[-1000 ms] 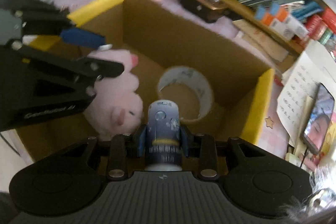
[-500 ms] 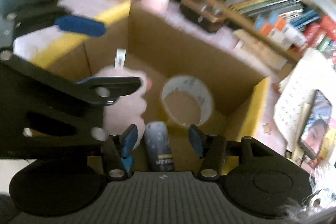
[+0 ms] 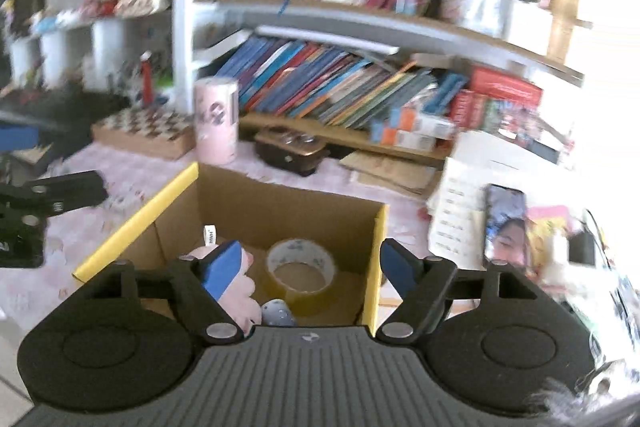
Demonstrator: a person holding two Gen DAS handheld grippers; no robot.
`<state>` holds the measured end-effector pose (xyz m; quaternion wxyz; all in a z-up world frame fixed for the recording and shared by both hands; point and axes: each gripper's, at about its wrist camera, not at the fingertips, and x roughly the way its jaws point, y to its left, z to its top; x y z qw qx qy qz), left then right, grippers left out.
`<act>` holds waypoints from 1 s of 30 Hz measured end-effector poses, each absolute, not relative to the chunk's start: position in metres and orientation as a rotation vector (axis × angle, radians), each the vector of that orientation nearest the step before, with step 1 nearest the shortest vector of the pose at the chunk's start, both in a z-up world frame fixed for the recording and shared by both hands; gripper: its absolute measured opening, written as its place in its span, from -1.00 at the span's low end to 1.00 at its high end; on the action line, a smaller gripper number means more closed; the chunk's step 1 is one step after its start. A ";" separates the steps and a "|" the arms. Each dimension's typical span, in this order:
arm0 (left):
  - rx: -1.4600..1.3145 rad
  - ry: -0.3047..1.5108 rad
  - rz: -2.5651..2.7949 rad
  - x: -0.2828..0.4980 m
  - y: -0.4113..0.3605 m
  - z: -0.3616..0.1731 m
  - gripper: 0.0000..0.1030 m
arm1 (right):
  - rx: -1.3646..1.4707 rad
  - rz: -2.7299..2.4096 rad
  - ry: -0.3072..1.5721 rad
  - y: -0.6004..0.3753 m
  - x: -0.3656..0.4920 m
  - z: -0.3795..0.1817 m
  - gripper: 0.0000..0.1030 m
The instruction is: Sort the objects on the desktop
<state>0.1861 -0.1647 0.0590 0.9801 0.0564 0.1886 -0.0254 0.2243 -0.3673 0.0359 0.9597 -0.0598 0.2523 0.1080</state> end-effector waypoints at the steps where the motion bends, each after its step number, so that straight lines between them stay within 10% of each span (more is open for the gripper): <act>1: 0.105 0.382 -0.042 0.181 -0.161 0.058 0.96 | -0.107 0.202 0.513 -0.368 0.217 0.035 0.45; 30: 0.109 0.607 -0.064 0.077 -0.039 0.011 0.96 | -0.053 0.135 0.718 -0.221 0.073 -0.015 0.53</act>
